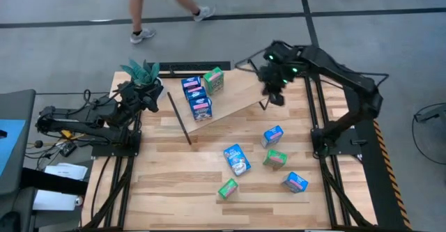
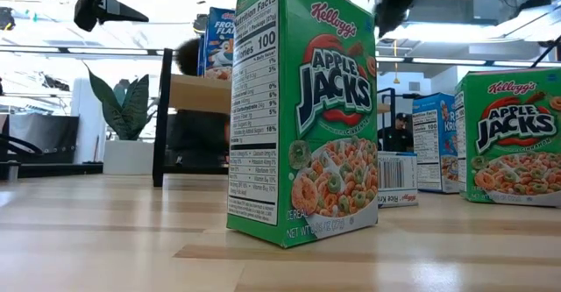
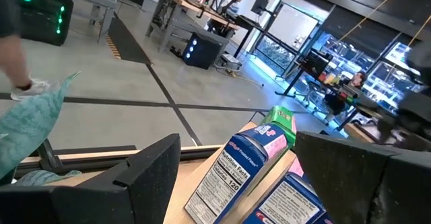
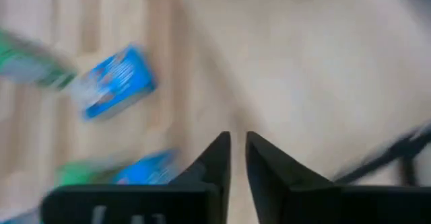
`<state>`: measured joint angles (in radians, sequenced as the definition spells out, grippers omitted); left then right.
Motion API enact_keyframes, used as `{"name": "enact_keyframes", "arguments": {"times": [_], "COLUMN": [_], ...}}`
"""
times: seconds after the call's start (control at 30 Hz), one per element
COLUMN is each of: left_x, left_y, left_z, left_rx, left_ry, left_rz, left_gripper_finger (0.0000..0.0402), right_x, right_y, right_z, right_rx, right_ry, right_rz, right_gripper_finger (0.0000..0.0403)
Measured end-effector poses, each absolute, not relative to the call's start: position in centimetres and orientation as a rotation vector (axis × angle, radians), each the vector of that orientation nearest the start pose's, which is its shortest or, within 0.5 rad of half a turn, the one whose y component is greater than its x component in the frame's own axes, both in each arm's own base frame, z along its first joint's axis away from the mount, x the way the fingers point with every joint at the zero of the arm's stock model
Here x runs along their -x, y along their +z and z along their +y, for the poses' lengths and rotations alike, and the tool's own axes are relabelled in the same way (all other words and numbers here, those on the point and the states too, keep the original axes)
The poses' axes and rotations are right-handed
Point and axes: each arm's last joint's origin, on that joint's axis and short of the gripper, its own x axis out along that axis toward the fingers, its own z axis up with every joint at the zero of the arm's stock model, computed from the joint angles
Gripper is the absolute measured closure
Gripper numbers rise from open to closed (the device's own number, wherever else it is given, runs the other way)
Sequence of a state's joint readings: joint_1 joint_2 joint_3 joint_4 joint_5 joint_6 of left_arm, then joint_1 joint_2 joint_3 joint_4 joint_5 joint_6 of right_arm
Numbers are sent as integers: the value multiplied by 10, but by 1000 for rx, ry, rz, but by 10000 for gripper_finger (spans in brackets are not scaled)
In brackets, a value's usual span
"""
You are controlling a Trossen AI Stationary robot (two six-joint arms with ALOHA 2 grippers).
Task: Stack cereal on shelf
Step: Put the right green cereal box on the shelf and align it with the other green cereal box
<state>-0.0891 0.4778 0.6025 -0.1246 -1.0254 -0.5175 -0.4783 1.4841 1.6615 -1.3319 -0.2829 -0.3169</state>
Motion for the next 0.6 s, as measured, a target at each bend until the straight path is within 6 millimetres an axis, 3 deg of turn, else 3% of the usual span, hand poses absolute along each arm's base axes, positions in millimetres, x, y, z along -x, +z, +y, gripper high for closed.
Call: {"name": "enact_keyframes", "arguments": {"times": [0.23, 0.43, 0.6], "left_x": [-106, -106, -107], "left_y": [315, 313, 313], "left_z": [15, 15, 15], "left_rx": [477, 468, 466], "left_ry": [915, 906, 872], "left_rz": [-240, -220, -208], "left_gripper_finger": [119, 119, 119], "right_x": [-219, -199, -184], "right_y": [386, 358, 335], "right_z": [-55, 2, 42], "right_rx": [-284, -360, -423], "right_ry": [-28, -108, -142], "right_rz": [1166, 1269, 1236], "right_gripper_finger": [230, 164, 144]}}
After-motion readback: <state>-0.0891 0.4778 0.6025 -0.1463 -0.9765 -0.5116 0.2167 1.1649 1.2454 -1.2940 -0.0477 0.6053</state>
